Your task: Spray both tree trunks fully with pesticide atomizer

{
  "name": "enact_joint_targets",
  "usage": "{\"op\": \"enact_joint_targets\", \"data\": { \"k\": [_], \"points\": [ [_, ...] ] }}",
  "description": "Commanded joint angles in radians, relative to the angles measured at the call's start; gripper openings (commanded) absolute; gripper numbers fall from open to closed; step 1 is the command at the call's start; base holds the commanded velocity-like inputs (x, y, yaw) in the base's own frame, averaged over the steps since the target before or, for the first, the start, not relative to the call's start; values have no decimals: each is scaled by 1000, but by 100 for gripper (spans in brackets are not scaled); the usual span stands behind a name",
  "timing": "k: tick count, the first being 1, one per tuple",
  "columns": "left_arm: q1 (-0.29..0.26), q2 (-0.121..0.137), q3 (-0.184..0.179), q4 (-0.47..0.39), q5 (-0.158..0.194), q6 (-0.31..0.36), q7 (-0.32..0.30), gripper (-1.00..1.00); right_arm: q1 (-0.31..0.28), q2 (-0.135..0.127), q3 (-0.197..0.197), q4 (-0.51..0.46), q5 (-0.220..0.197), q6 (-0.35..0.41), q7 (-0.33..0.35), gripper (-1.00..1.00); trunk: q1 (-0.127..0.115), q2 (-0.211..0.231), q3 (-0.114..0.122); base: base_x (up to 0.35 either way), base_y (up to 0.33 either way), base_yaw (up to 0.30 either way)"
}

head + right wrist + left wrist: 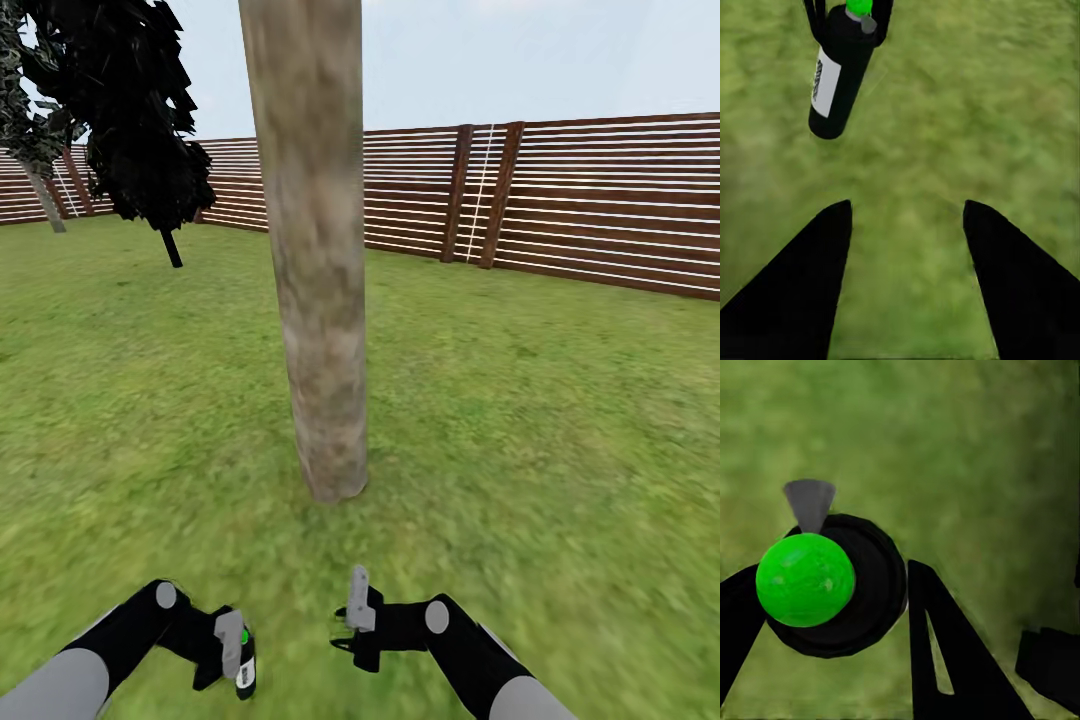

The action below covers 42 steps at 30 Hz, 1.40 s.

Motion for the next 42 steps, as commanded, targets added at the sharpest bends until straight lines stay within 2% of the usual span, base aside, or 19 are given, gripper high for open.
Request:
{"op": "enact_joint_targets", "data": {
  "k": [1,4,5,6,7,9,11,13,14,15,17,18,19,21,22,24,35,39,42],
  "points": [
    [2,21,2,0,4,0,0,-100,0,-2,-1,1,0,0,0,100,0,0,0,0,0,0],
    [4,81,4,1,9,0,5,-100,0,-6,-4,4,0,0,-2,100,0,0,0,0,0,0],
    [4,93,8,2,12,0,19,-100,1,-9,-6,5,0,-1,-4,100,0,0,0,0,0,0],
    [4,101,24,2,17,0,46,-100,1,-23,-8,6,0,-1,-8,100,0,0,0,0,0,0],
    [4,106,60,3,23,1,88,-100,2,-50,-9,7,-3,-2,-17,100,0,0,0,0,0,0],
    [4,105,175,21,30,2,196,-100,5,-111,-29,25,-10,-3,-94,100,0,0,0,0,0,0],
    [3,98,296,74,34,2,297,-100,7,-147,-112,127,-29,-4,-258,100,0,0,0,0,0,0],
    [3,84,393,130,35,3,376,-100,8,-159,-208,280,-39,-6,-463,100,0,0,0,0,0,0],
    [3,73,439,149,35,4,420,-100,9,-161,-243,351,-41,-8,-584,100,0,0,0,0,0,0],
    [3,64,469,156,35,6,450,-100,9,-162,-257,390,-43,-10,-661,100,0,0,0,0,0,0],
    [3,24,565,168,35,53,533,-100,14,-163,-277,463,-51,-40,-867,100,0,0,0,0,0,0],
    [3,0,598,171,34,97,571,-100,28,-163,-284,478,-73,-75,-940,100,0,0,0,0,0,0],
    [3,-19,616,172,34,144,606,-100,48,-163,-301,486,-119,-119,-998,100,0,0,0,0,0,0],
    [3,-46,632,173,35,220,652,-100,70,-163,-332,491,-247,-186,-1084,100,0,0,0,0,0,0],
    [2,-56,636,173,35,238,663,-100,74,-163,-338,492,-297,-200,-1104,100,0,0,0,0,0,0],
    [3,-77,647,173,34,253,675,-100,77,-162,-342,493,-343,-212,-1119,100,0,0,0,0,0,0],
    [1,-87,653,165,38,258,684,-100,91,-162,-346,496,-360,-215,-1124,100,0,0,0,159,-139,-4],
    [1,-118,654,161,56,257,741,-100,92,-163,-347,496,-362,-215,-1124,100,0,0,2,177,-231,-187],
    [0,-124,656,159,65,257,774,-100,92,-163,-347,495,-362,-215,-1125,100,0,0,4,201,-235,-233]
  ]
}}
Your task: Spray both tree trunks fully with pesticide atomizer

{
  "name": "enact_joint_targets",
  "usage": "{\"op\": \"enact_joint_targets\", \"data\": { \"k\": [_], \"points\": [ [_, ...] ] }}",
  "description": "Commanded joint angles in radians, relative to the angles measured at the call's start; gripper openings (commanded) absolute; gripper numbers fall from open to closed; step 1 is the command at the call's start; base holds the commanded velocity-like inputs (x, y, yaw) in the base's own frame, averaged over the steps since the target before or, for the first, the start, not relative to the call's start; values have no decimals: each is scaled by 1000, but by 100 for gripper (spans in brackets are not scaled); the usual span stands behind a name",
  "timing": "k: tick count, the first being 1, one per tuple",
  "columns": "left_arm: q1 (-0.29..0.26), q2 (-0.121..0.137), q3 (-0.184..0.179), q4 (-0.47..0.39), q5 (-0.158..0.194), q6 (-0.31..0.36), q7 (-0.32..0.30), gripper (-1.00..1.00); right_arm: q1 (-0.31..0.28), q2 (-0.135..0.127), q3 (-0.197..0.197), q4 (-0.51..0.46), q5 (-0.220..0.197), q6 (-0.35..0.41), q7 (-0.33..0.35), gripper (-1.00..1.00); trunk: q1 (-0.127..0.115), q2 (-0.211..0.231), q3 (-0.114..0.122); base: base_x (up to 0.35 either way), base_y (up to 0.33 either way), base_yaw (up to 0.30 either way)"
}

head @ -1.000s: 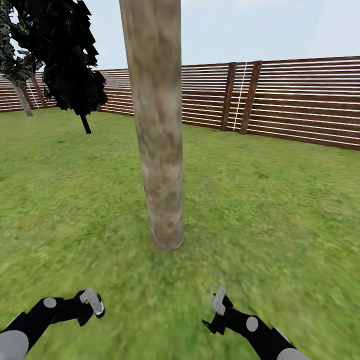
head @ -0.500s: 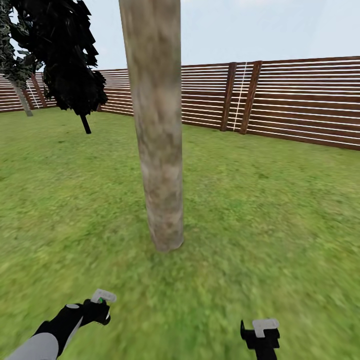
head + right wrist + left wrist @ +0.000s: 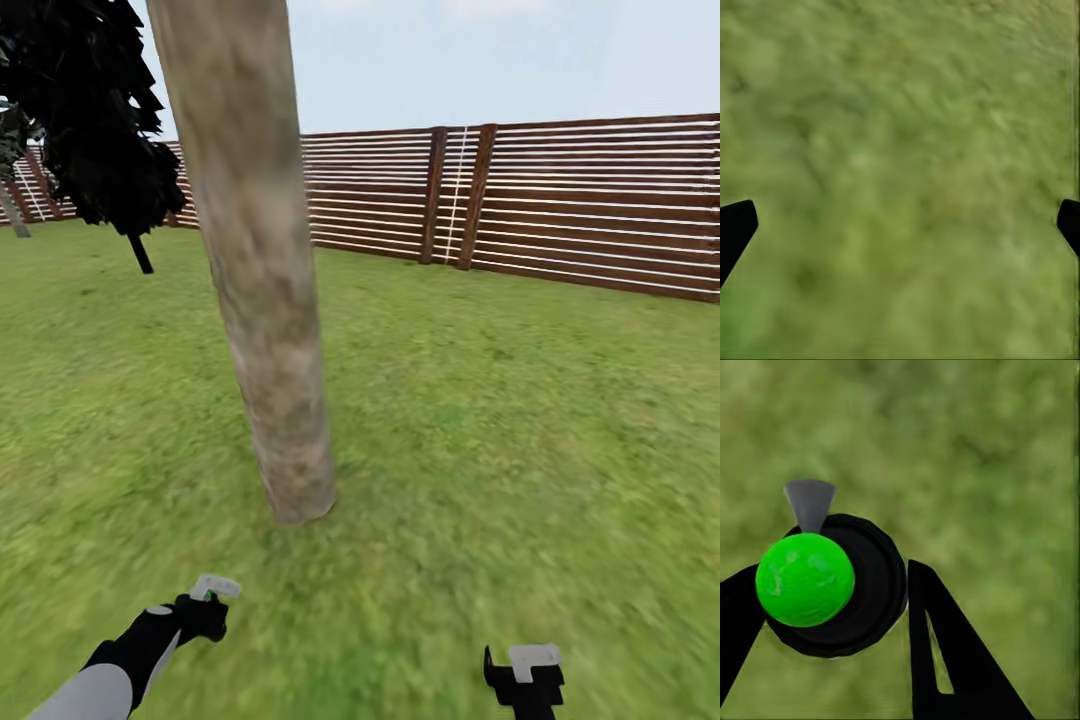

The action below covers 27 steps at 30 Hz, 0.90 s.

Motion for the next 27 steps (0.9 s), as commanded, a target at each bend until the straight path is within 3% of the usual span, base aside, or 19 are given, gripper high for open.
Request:
{"op": "enact_joint_targets", "data": {
  "k": [1,7,9,11,12,14,15,17,18,21,23,27],
  "points": [
    [0,-1,-1,-1,8,0,4,-100,0,0,-1,0,0,0,0,100,0,0,1,252,-228,-240],
    [-3,-7,-4,-1,38,1,5,-100,0,-2,-1,-2,-25,0,0,100,0,0,4,116,-83,-201],
    [-14,-35,-5,-1,39,13,6,-100,0,-1,0,-2,-26,-1,-1,100,0,0,4,4,-3,-34],
    [-34,-73,-8,-3,39,93,6,-100,0,-1,0,-2,-25,-1,-1,100,0,0,4,1,-1,-8],
    [-43,-78,-7,-11,40,142,3,-100,0,-1,0,-2,-25,-1,-1,100,0,0,4,0,0,-3],
    [-48,-57,-3,-77,40,198,-6,-100,0,-2,0,-1,-25,-2,-1,100,0,0,4,0,0,-1],
    [-47,-31,7,-99,42,205,-12,-100,0,-2,0,-2,-25,-2,-1,100,0,0,4,0,0,0],
    [-47,-8,28,-111,51,208,-43,-100,0,-2,0,-2,-25,-2,-1,100,0,0,4,0,0,0],
    [-46,-9,31,-113,53,208,-55,-100,0,-2,0,-1,-25,-2,-1,100,0,0,4,0,0,0],
    [-52,-72,29,-117,56,208,-77,-100,0,-2,0,0,-25,-2,-1,100,0,0,4,0,0,0],
    [-55,-81,28,-118,56,208,-79,-100,0,-2,0,0,-25,-1,-1,100,0,0,4,-124,0,0],
    [-57,-75,34,-209,57,215,-81,-100,0,-5,0,0,-25,0,-1,100,0,0,4,-173,0,0]
  ]
}}
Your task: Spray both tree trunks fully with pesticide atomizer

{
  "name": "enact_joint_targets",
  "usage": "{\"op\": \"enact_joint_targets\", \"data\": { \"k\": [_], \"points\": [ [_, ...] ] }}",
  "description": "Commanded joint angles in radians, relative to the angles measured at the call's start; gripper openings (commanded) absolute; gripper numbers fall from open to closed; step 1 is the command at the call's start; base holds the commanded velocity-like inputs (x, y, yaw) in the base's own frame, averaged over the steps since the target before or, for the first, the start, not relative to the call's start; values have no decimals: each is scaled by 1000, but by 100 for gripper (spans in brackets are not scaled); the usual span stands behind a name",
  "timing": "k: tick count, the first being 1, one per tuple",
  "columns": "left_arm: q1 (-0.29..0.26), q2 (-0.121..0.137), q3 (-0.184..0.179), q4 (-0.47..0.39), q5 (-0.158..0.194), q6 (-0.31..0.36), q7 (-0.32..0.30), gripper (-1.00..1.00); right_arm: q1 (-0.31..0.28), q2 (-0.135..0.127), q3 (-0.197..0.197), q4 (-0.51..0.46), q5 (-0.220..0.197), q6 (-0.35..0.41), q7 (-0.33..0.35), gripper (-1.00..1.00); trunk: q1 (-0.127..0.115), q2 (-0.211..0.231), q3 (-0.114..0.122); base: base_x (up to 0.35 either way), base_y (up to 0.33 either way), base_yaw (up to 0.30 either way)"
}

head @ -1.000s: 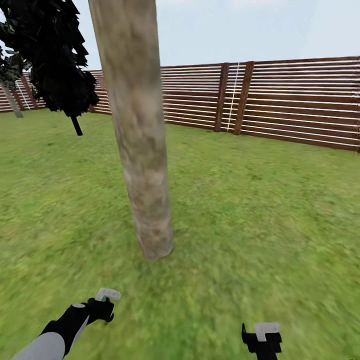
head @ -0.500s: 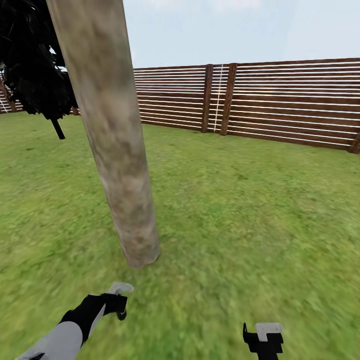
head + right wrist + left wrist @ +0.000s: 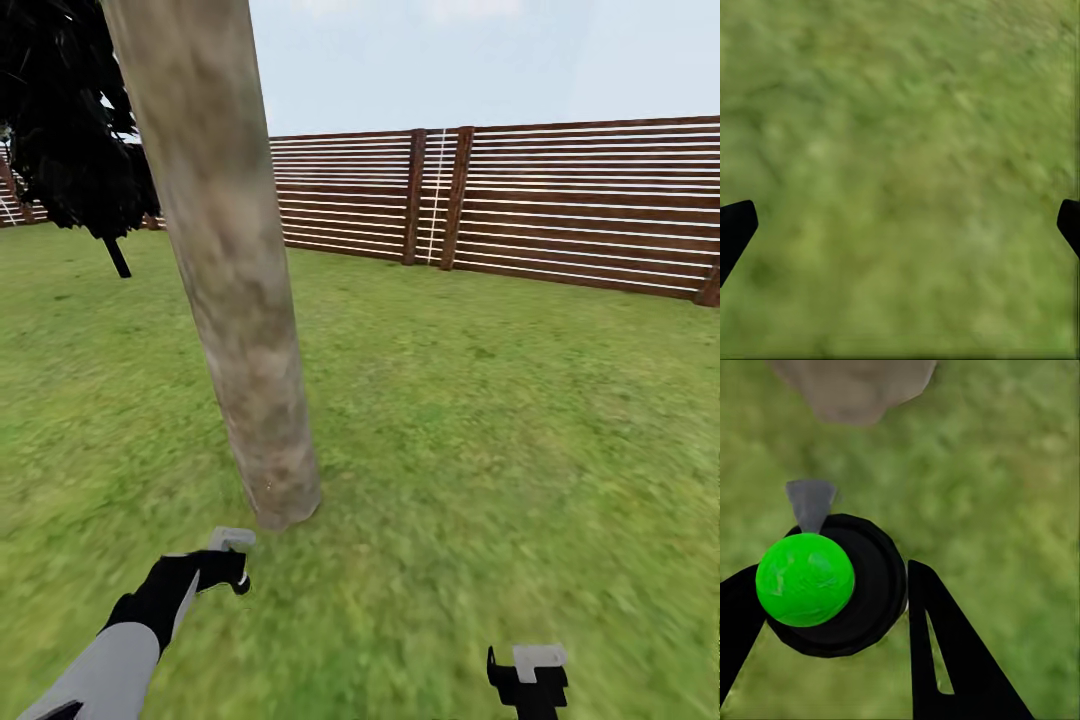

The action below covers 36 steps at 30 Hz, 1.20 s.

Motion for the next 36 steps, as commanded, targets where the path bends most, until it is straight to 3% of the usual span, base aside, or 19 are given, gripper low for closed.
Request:
{"op": "enact_joint_targets", "data": {
  "k": [1,3,6,8,10,11,12,16,19,22,24,27,31,33,35,36],
  "points": [
    [0,0,0,-8,-1,7,0,-100,0,-5,0,0,0,0,0,100,0,0,0,-43,0,0],
    [-4,-16,-6,-22,-1,50,-1,-100,0,-19,0,0,-1,0,0,100,0,0,0,-11,0,0],
    [-30,-39,-8,-26,-1,64,-1,-100,0,-21,1,0,-1,0,1,100,0,0,0,-2,0,0],
    [-38,-27,-9,-28,-2,70,-1,-100,0,-21,2,0,0,0,3,100,0,0,0,0,0,0],
    [-39,11,-9,-28,-1,71,-3,-100,0,-21,2,0,0,0,3,100,0,0,0,0,0,0],
    [-38,18,-9,-28,-1,71,-12,-100,0,-21,2,0,0,0,3,100,0,0,0,0,0,0],
    [-37,14,-13,-28,-3,70,-44,-100,0,-21,2,0,0,0,3,100,0,0,0,-146,0,0],
    [-39,-32,-45,-30,-5,70,-62,-100,0,-21,2,0,0,0,3,100,0,0,0,-243,0,0],
    [-40,-17,-47,-76,-3,73,-64,-100,0,-21,2,0,0,0,3,100,0,0,0,-30,0,0],
    [-38,27,-47,-117,-1,119,-78,-100,0,-21,2,0,0,0,3,100,0,0,0,-3,0,0],
    [-36,9,-55,-121,-3,132,-84,-100,0,-21,2,0,0,0,4,100,0,0,0,-7,0,0],
    [-39,-40,-102,-122,-2,134,-85,-100,0,-21,2,2,0,0,5,100,0,0,0,-227,0,0],
    [-65,-29,-108,-165,0,143,-86,-100,0,-21,2,2,0,0,5,100,0,0,0,-108,0,0],
    [-84,10,-110,-216,-1,221,-135,-100,0,-21,2,2,0,0,5,100,0,0,0,-7,0,0],
    [-87,6,-117,-227,-2,239,-164,-100,0,-21,2,2,0,0,5,100,0,0,0,-2,0,0],
    [-88,-8,-131,-229,-2,244,-169,-100,0,-21,2,2,0,0,5,100,0,0,0,0,0,0]
  ]
}}
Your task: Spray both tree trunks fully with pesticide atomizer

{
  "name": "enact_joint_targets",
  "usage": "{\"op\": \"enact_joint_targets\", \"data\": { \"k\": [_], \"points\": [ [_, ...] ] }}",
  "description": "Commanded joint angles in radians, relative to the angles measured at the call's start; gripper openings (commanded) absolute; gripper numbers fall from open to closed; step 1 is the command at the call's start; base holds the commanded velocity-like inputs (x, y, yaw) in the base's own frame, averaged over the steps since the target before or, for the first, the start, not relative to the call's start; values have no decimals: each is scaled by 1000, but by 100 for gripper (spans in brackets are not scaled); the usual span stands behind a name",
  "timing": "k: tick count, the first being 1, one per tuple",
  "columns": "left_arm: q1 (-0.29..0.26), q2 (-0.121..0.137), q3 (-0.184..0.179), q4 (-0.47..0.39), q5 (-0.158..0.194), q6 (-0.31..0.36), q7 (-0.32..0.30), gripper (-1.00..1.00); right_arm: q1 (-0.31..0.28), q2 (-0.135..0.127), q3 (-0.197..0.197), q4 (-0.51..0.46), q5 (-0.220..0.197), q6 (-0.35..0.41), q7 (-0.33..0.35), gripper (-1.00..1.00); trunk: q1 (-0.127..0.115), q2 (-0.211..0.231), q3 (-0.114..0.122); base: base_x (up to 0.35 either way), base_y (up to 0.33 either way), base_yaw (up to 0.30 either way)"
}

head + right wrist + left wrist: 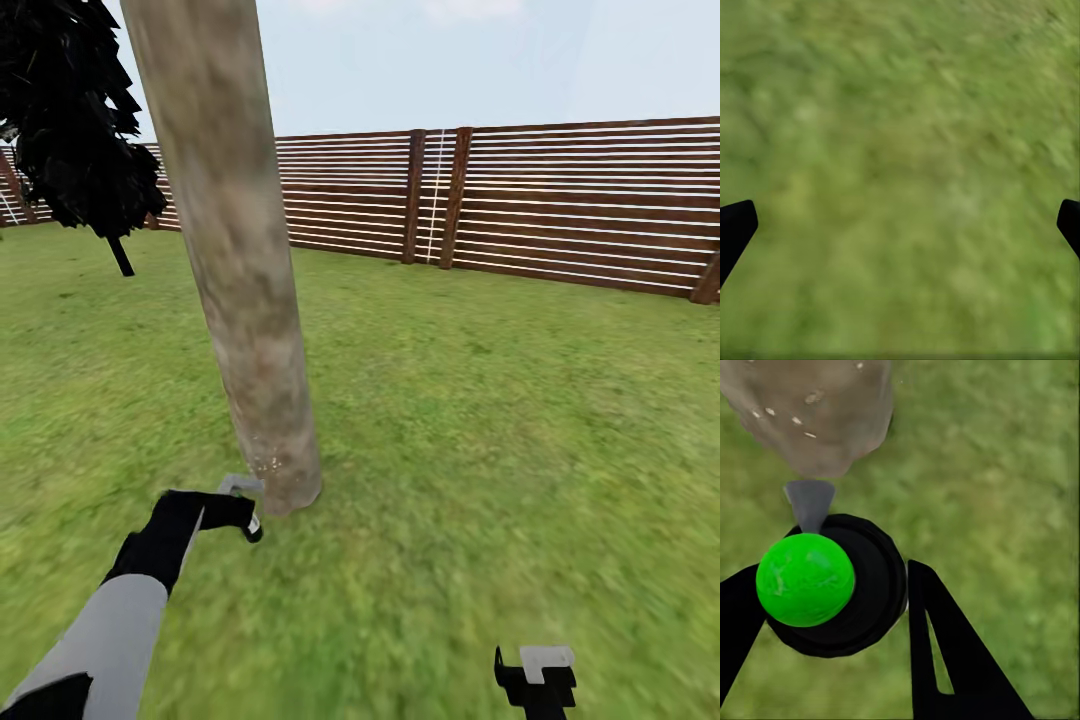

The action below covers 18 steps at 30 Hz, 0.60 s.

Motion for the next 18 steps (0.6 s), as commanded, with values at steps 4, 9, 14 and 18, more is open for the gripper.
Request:
{"op": "enact_joint_targets", "data": {
  "k": [4,9,14,18],
  "points": [
    [-44,-49,-32,-3,-5,7,-6,-100,0,0,0,0,1,0,0,100,0,0,0,0,0,0],
    [-78,44,-27,-23,14,73,-20,-100,0,0,1,0,1,0,2,100,0,0,0,-36,0,0],
    [-108,4,-30,-25,20,84,-23,-100,0,0,1,0,1,0,2,100,0,0,0,-200,0,0],
    [-202,72,-27,-23,19,143,-24,-100,0,0,1,0,1,0,2,100,0,0,0,-12,0,0]
  ]
}}
